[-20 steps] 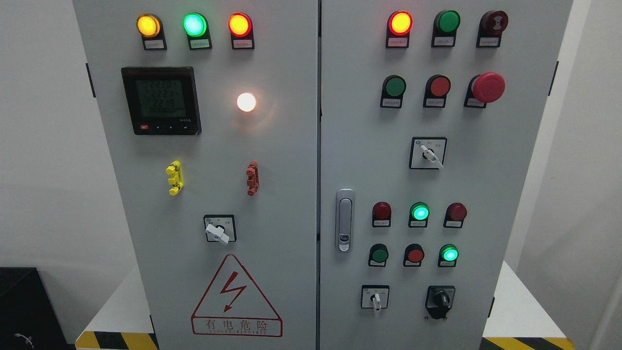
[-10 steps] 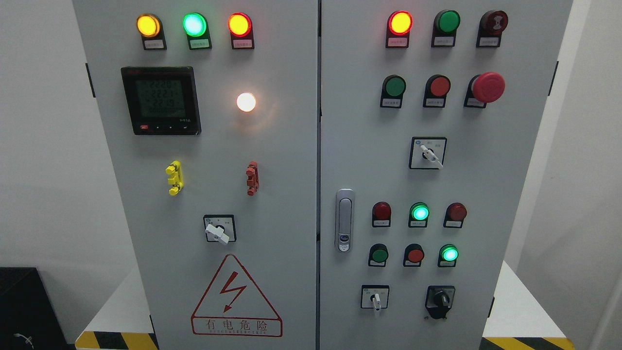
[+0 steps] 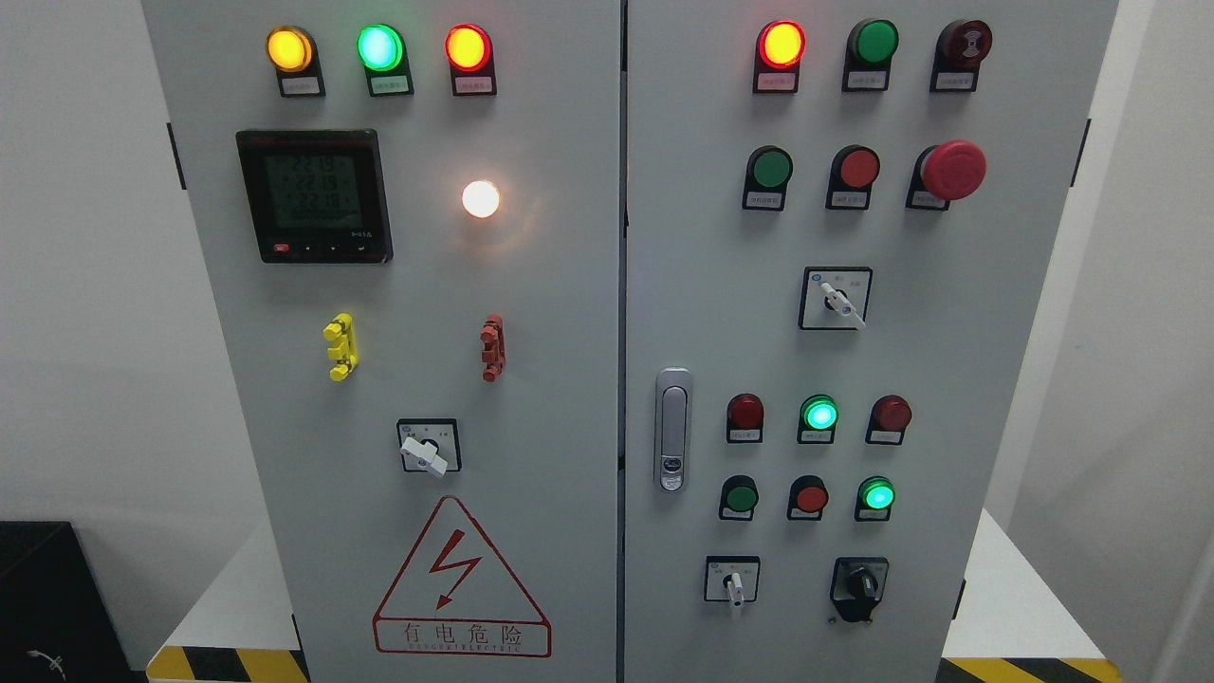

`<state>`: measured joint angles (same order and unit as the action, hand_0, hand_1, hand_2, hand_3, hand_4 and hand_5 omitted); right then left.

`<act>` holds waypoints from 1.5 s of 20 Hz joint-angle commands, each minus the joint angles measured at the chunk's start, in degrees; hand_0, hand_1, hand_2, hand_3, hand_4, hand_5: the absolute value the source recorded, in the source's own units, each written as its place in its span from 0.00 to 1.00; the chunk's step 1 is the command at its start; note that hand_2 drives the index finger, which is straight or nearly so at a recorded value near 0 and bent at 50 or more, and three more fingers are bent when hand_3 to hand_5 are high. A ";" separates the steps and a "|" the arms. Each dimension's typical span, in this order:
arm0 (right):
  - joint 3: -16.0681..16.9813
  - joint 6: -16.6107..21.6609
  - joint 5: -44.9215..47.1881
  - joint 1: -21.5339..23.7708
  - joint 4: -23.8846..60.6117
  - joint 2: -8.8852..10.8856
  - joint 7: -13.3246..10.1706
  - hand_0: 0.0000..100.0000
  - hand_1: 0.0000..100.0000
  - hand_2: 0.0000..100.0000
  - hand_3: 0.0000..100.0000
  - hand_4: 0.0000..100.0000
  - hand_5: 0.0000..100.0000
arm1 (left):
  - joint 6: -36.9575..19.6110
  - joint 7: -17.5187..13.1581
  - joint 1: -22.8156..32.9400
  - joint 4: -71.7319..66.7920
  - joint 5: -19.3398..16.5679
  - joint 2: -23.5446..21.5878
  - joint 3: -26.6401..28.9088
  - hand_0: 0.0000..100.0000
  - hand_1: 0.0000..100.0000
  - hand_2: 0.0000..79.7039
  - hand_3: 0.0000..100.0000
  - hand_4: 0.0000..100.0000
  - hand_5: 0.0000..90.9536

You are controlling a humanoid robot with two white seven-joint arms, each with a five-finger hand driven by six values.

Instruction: Flip black knob to close circuit

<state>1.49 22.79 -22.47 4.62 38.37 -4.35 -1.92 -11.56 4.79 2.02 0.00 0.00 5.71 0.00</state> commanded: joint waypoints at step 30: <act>9.49 -16.19 -34.22 -3.12 55.41 -2.25 2.62 0.00 0.18 0.80 0.98 0.80 0.82 | 0.05 -0.05 0.00 -1.23 -1.23 0.00 -1.14 0.12 0.56 0.00 0.00 0.00 0.00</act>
<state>9.30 8.69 -53.93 4.08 83.40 -6.55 -0.29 -11.56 4.78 2.02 0.00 0.00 5.71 0.00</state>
